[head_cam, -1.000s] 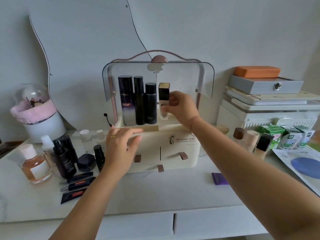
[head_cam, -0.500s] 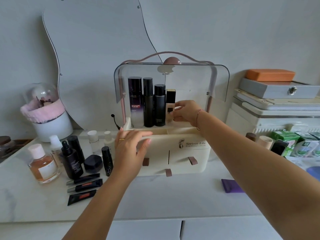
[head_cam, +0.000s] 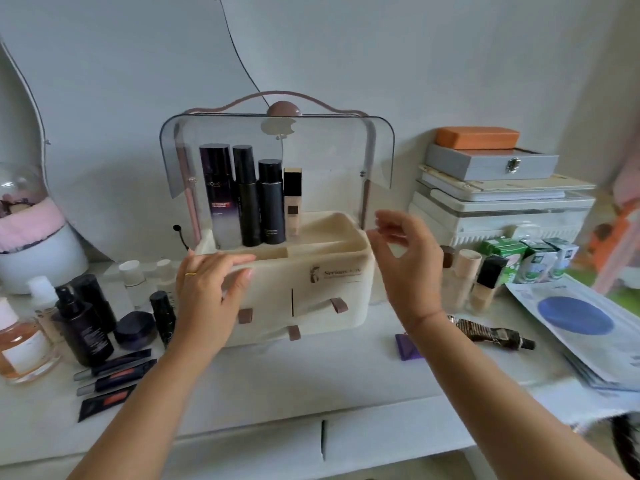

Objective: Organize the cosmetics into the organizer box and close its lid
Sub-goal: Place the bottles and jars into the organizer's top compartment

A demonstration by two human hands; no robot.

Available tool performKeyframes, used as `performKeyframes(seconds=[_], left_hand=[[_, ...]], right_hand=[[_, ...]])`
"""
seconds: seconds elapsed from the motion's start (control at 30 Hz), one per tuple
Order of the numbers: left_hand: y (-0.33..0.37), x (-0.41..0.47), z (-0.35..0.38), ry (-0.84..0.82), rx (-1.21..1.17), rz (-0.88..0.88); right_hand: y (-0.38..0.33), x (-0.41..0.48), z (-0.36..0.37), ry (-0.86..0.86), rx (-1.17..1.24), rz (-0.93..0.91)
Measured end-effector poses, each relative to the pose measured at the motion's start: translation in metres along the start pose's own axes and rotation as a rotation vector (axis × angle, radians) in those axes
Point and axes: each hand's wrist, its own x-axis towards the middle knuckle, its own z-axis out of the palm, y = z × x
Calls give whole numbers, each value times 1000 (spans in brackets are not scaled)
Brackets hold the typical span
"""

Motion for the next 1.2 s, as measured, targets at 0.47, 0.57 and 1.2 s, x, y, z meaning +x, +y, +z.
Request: performKeyframes(seconds=[0.47, 0.57, 1.2], left_hand=[[8, 0, -2, -8, -13, -22], [9, 0, -2, -16, -16, -24], [5, 0, -1, -17, -6, -28]], right_hand=[[129, 5, -82, 138, -691, 268], [135, 9, -80, 94, -735, 247], [109, -9, -81, 98, -394, 203]])
